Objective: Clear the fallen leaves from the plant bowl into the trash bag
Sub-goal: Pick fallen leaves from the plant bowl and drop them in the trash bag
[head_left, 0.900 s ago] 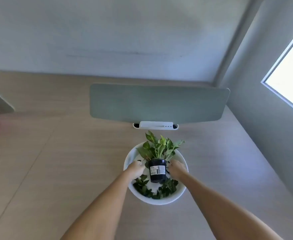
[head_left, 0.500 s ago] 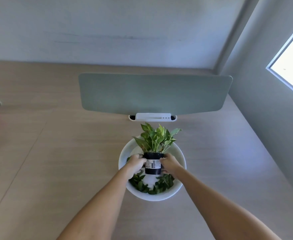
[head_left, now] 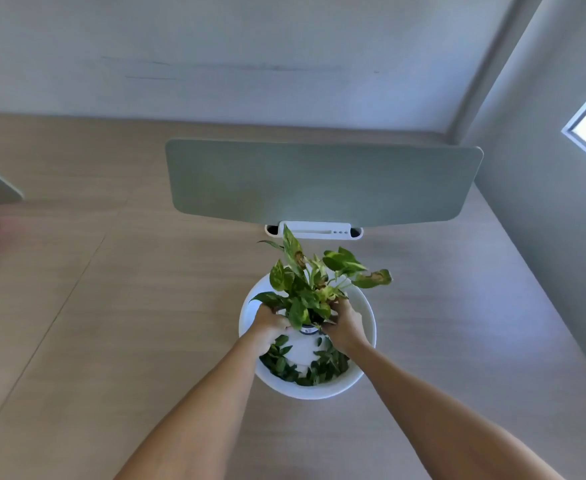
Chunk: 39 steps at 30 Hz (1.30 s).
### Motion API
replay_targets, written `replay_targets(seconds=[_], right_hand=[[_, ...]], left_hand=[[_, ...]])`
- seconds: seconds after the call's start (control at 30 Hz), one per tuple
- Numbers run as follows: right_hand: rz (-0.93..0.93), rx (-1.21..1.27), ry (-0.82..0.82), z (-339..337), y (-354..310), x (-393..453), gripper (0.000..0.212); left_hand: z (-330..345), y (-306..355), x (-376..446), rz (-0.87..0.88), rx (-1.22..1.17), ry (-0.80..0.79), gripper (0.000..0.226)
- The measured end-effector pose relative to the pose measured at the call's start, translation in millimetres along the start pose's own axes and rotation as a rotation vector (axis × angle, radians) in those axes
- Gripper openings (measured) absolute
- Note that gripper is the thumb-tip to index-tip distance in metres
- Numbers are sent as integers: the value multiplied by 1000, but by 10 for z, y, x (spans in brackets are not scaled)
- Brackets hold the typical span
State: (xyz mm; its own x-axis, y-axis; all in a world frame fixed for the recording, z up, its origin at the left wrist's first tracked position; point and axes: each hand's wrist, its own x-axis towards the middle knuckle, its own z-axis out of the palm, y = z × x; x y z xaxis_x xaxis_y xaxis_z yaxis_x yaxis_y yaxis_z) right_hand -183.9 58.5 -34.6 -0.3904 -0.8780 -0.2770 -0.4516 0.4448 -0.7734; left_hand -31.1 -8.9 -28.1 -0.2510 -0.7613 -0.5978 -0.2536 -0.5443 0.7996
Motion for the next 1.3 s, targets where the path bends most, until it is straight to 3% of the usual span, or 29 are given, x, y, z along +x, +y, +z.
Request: replay_targets(seconds=[0.13, 0.27, 0.33, 0.43, 0.5, 0.57, 0.63, 0.73, 0.8, 0.87, 0.97, 1.07, 1.13, 1.3], right_hand=[[20, -28, -8, 18, 58, 6, 48], [20, -117, -22, 25, 139, 5, 42], [13, -228, -117, 38, 217, 9, 65], [55, -559, -309, 37, 303, 11, 115], [54, -695, -377, 48, 334, -6, 119], [37, -734, -347, 74, 372, -43, 103], [10, -688, -265, 93, 418, -88, 77], [-22, -581, -182, 84, 447, -151, 38], [-18, -554, -164, 53, 444, -171, 27], [33, -466, -129, 26, 441, -172, 30], [156, -188, 31, -3, 424, -163, 23], [397, 243, 165, -89, 399, -131, 14], [519, 537, 178, -170, 418, -202, 13], [524, 1029, 214, -416, 533, -533, 12]], left_hand=[[-6, -78, 58, 4, 33, 33, 55], [-18, -101, 82, 22, 127, 50, 40], [-25, -94, 61, 121, 402, 60, 45], [-47, -192, 63, 156, 1062, -72, 87], [-42, -289, 16, 67, 1318, -158, 107], [-29, -407, 14, 93, 1357, -137, 99], [-24, -502, 20, 180, 1232, -13, 71], [9, -515, 16, 96, 738, 151, 31], [25, -509, 6, 96, 715, 154, 13], [-21, -519, 40, 95, 710, 83, 24], [-81, -468, 102, 162, 674, 108, 9], [-108, -382, 122, 31, 252, 96, 13], [-43, -341, 84, -110, 12, 0, 17], [285, -304, -102, -253, -226, -155, 15]])
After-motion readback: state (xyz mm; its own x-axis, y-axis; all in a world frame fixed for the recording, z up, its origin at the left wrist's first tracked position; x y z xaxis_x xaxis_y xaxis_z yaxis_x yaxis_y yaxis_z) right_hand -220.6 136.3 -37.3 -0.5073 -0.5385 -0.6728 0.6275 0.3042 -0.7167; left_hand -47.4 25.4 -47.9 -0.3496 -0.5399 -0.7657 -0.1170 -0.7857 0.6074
